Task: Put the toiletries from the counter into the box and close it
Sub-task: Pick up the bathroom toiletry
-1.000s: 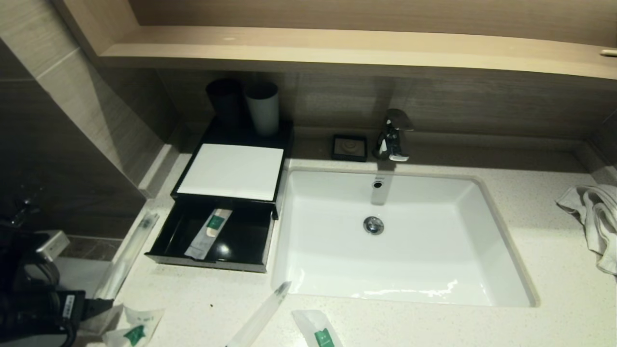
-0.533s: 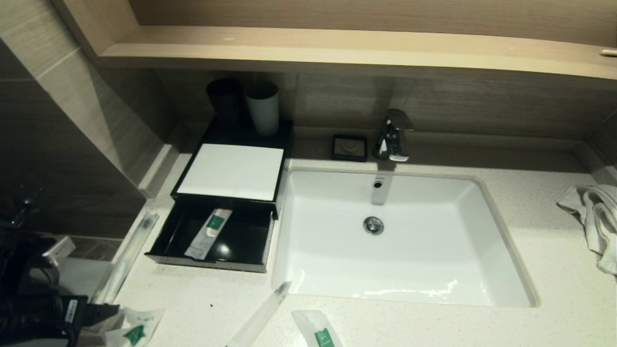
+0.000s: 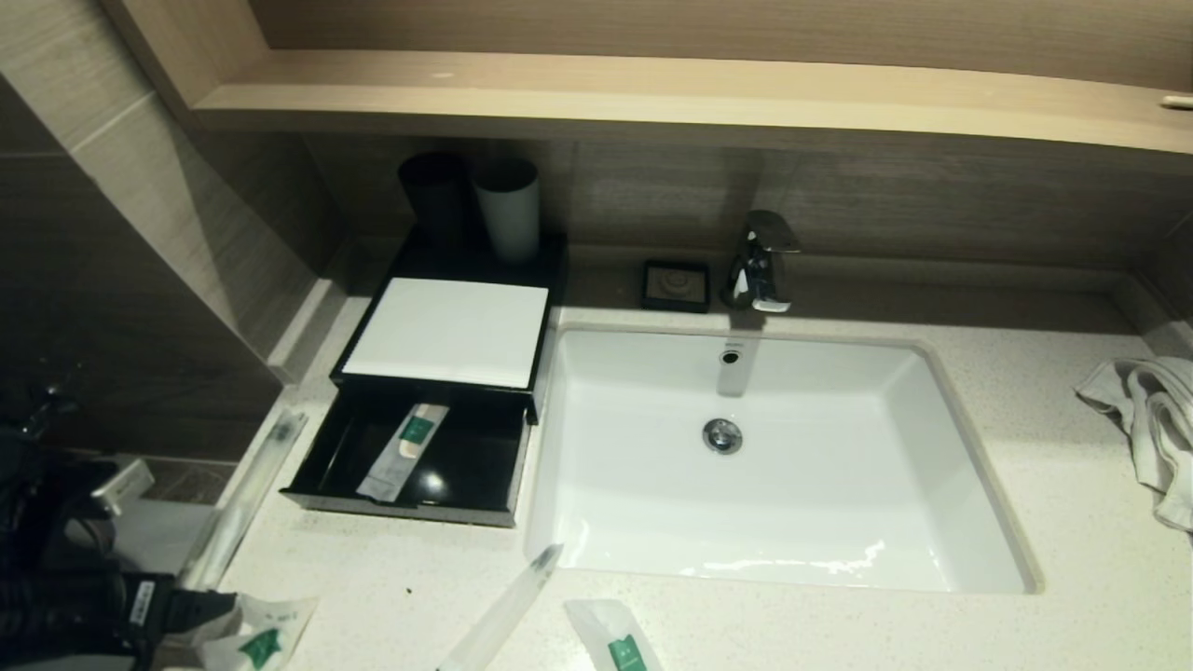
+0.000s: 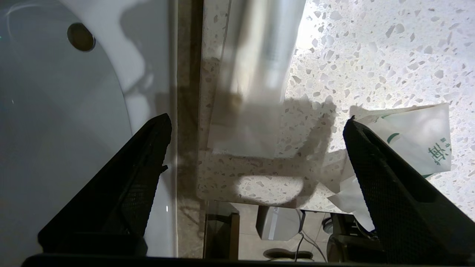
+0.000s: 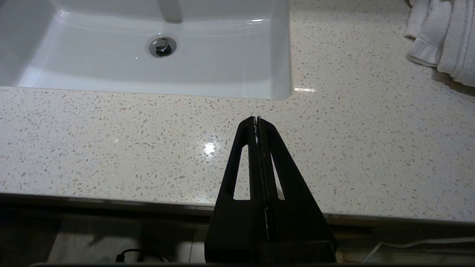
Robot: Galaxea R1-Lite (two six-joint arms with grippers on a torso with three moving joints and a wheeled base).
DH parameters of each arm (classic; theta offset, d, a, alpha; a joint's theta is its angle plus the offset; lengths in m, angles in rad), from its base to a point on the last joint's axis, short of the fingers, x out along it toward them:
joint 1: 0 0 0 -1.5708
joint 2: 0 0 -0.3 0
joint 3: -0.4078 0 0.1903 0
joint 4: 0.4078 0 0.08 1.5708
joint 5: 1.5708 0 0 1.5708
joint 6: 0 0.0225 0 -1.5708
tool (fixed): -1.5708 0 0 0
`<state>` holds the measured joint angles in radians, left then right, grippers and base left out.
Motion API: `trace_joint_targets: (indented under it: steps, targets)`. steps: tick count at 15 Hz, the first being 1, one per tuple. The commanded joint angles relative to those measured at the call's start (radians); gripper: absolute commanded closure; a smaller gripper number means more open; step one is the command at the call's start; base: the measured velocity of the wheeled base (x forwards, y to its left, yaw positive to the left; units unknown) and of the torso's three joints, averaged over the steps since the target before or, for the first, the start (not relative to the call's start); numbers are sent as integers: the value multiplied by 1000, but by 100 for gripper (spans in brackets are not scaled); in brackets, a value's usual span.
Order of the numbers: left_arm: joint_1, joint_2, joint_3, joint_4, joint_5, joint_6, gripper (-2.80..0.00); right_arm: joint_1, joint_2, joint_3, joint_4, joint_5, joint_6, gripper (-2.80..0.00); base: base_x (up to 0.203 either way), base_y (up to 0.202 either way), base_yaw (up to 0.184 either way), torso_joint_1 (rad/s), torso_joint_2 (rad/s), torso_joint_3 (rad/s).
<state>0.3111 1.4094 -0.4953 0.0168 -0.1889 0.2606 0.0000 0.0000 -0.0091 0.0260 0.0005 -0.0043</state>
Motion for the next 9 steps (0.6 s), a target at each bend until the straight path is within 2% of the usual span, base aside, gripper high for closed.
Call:
trace_joint_targets:
  steps: [1, 9]
  targets:
    - [0, 26, -3, 0, 2, 1, -280, 0, 0, 0, 0, 1, 0, 0, 0, 0, 0, 0, 0, 0]
    - [0, 51, -6, 0, 2, -3, -280, 0, 0, 0, 0, 1, 0, 0, 0, 0, 0, 0, 0, 0]
